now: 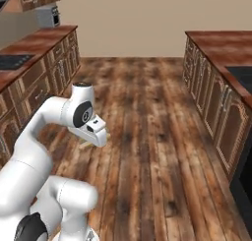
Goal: Move the hot dog bun to the plate on the dining table and place the condiment next to that plate. Then navigate to the fridge and take the sausage and place it on the plate as well.
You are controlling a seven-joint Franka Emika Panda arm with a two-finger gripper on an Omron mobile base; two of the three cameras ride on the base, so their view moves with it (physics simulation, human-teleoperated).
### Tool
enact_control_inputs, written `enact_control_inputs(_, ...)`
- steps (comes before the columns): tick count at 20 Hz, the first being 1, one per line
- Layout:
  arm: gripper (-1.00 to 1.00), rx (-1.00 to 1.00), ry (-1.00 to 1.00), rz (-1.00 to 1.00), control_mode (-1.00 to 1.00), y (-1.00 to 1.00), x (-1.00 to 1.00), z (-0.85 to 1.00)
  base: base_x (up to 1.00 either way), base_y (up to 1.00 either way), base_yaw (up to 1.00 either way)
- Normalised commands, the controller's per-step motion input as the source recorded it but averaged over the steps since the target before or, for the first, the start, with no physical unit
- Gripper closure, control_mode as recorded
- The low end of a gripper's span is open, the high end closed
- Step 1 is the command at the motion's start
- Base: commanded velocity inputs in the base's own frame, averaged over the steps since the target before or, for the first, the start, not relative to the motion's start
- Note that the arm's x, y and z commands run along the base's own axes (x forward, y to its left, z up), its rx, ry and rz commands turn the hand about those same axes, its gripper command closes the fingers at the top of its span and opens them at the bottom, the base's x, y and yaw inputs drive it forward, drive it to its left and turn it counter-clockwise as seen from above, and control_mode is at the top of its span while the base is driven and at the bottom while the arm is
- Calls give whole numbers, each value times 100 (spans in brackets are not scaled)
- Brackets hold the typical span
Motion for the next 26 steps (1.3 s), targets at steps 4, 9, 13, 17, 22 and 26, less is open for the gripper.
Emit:
enact_control_inputs(4, 100, 0, 0, 0, 100, 0, 0, 0, -70, -57, -57)
enact_control_inputs(9, 100, 0, 0, 0, 100, 0, 0, 0, -55, -80, -48)
enact_control_inputs(13, 100, 0, 0, 0, 100, 0, 0, 0, -50, -94, -38)
enact_control_inputs(17, 100, 0, 0, 0, 100, 0, 0, 0, -37, -95, -26)
enact_control_inputs(22, 100, 0, 0, 0, 100, 0, 0, 0, -9, -86, 3)
enact_control_inputs(26, 100, 0, 0, 0, 100, 0, 0, 0, 3, -91, 26)
